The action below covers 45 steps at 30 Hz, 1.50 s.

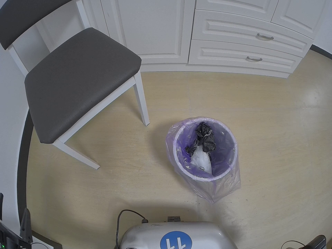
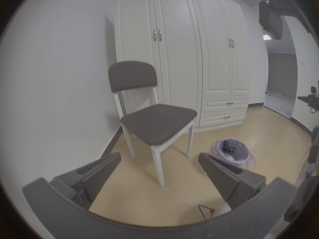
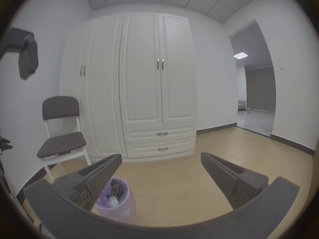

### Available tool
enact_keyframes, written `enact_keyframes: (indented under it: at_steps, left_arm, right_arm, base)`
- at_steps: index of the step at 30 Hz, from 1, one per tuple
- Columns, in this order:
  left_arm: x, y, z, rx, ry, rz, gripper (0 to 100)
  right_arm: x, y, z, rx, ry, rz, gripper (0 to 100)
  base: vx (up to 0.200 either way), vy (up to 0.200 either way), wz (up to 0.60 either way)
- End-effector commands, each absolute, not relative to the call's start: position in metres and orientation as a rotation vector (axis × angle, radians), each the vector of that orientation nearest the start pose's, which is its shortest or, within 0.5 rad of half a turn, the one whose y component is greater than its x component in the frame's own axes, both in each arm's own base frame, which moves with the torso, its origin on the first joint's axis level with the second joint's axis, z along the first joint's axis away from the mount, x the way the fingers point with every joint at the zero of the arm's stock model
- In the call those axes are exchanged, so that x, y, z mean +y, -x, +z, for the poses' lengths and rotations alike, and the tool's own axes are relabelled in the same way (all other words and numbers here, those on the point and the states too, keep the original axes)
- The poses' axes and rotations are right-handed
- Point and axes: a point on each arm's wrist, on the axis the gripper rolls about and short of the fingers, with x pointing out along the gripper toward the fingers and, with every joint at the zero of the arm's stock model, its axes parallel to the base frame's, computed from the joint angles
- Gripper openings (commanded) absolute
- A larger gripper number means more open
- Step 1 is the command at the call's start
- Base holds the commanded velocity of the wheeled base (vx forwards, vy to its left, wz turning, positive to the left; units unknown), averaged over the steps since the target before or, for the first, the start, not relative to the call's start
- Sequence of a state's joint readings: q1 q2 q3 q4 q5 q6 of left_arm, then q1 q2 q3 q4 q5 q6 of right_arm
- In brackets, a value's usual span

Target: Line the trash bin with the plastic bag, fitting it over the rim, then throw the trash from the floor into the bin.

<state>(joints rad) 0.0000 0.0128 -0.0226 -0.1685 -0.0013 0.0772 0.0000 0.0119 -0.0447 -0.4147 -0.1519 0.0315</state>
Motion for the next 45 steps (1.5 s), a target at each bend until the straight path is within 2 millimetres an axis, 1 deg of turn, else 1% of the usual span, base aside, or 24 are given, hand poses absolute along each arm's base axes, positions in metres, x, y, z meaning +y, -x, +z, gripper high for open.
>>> enact_keyframes:
  at_steps: [1,2,5,6,7,15,16,20,25,27,28,32,35,37,45]
  left_arm:
    - [0.0,0.023,0.084,-0.078,-0.061,-0.001,100]
    - [0.0,0.023,0.084,-0.078,-0.061,-0.001,100]
    - [0.0,0.023,0.076,-0.009,-0.026,-0.001,100]
    - [0.0,0.023,0.076,-0.009,-0.026,-0.001,100]
    - [0.0,0.023,0.076,0.006,-0.015,-0.002,100]
    - [0.0,0.023,0.075,0.008,-0.017,0.0,100]
    - [0.0,0.023,0.075,0.008,-0.017,-0.002,100]
    - [0.0,0.023,0.075,0.008,-0.017,-0.002,100]
    - [0.0,0.023,0.075,0.008,-0.018,-0.003,100]
    - [0.0,0.023,0.075,0.008,-0.018,-0.003,100]
    - [0.0,0.023,0.075,0.008,-0.018,-0.003,100]
    - [0.0,0.023,0.075,0.008,-0.018,-0.003,100]
    - [0.0,0.023,0.075,0.006,-0.018,-0.003,100]
    - [0.0,0.023,0.075,0.006,-0.018,-0.003,100]
    - [0.0,0.023,0.075,0.006,-0.023,-0.003,100]
  right_arm:
    - [-0.003,0.03,0.112,-0.365,-0.05,-0.126,100]
    - [-0.003,0.03,0.112,-0.365,-0.05,-0.126,100]
    - [-0.003,0.026,0.102,-0.262,-0.037,-0.129,100]
    - [-0.003,0.026,0.102,-0.262,-0.037,-0.129,100]
    - [-0.003,0.025,0.097,-0.216,-0.036,-0.129,100]
    - [-0.003,0.024,0.087,-0.115,-0.026,-0.131,100]
    - [-0.003,0.023,0.083,-0.079,-0.024,-0.131,100]
    - [-0.003,0.023,0.083,-0.073,-0.018,-0.122,100]
    - [0.0,0.023,0.082,-0.063,-0.003,-0.008,100]
    - [0.0,0.023,0.082,-0.063,-0.003,-0.003,100]
    - [0.001,0.023,0.082,-0.063,0.004,0.041,100]
    - [0.001,0.023,0.08,-0.048,0.047,0.033,100]
    - [0.0,0.023,0.079,-0.031,0.014,0.021,100]
    - [0.0,0.023,0.074,0.015,0.005,0.006,100]
    - [0.0,0.023,0.076,-0.002,0.006,0.003,100]
  base:
    - [0.0,0.0,0.0]
    - [0.0,0.0,0.0]
    - [0.0,0.0,0.0]
    - [0.0,0.0,0.0]
    - [0.0,0.0,0.0]
    - [0.0,0.0,0.0]
    - [0.0,0.0,0.0]
    - [0.0,0.0,0.0]
    - [0.0,0.0,0.0]
    - [0.0,0.0,0.0]
    - [0.0,0.0,0.0]
    - [0.0,0.0,0.0]
    - [0.0,0.0,0.0]
    - [0.0,0.0,0.0]
    - [0.0,0.0,0.0]
